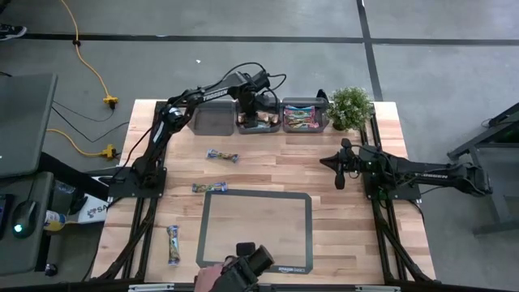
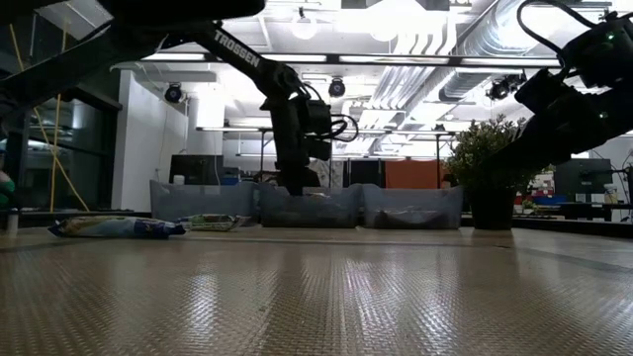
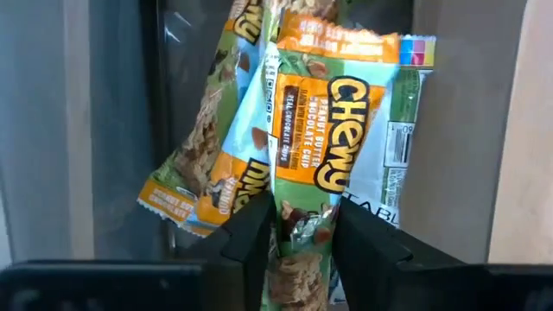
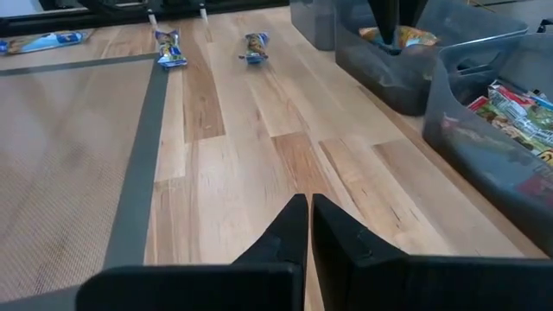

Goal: Pick and place Granola Bars by type
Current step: Put the yellow granola bar into the middle black bin, then put the blue granola bar into the left black bin

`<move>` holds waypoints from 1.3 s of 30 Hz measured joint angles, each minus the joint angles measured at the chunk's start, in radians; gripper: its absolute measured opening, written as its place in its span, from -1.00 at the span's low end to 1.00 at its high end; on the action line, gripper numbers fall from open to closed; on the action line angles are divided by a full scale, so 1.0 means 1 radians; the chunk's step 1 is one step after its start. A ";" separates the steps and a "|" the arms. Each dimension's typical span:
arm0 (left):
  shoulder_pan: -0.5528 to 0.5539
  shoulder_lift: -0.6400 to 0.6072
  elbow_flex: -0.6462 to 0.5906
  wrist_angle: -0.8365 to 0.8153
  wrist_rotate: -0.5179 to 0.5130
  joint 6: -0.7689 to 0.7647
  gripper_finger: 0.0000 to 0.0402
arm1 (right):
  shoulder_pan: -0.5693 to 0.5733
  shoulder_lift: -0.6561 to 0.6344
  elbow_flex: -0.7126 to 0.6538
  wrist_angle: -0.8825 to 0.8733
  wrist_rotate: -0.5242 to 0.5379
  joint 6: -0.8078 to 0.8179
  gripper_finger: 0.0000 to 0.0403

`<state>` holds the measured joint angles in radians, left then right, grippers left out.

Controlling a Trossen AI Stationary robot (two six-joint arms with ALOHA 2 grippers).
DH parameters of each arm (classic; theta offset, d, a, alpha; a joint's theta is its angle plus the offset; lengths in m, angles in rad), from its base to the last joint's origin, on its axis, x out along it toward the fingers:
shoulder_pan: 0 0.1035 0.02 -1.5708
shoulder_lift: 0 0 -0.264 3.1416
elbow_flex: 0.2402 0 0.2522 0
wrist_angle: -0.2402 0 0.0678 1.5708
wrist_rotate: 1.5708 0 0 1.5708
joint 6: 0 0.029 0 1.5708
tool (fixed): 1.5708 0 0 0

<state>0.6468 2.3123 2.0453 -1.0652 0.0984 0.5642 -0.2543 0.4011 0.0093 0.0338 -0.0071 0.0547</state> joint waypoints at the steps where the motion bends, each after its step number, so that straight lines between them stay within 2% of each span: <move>1: -0.002 0.000 0.000 0.001 -0.001 0.008 -0.39 | 0.000 0.000 0.000 0.000 0.000 0.000 -1.00; 11: -0.030 -0.014 0.000 0.018 -0.012 -0.012 0.32 | 0.000 0.000 0.000 0.000 -0.027 0.001 -1.00; 16: -0.040 -0.065 0.000 0.023 0.024 -0.012 0.57 | 0.001 0.000 0.000 0.000 -0.034 0.015 -1.00; 29: -0.039 -0.329 0.000 -0.019 0.205 -0.037 0.62 | 0.001 -0.002 0.000 0.001 -0.055 0.050 -1.00; 39: -0.039 -0.580 0.000 -0.062 0.201 -0.058 0.62 | 0.001 -0.002 -0.001 -0.002 -0.023 0.050 -1.00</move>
<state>0.6079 1.7328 2.0457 -1.1270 0.2989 0.5064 -0.2535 0.3996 0.0086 0.0319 -0.0303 0.1051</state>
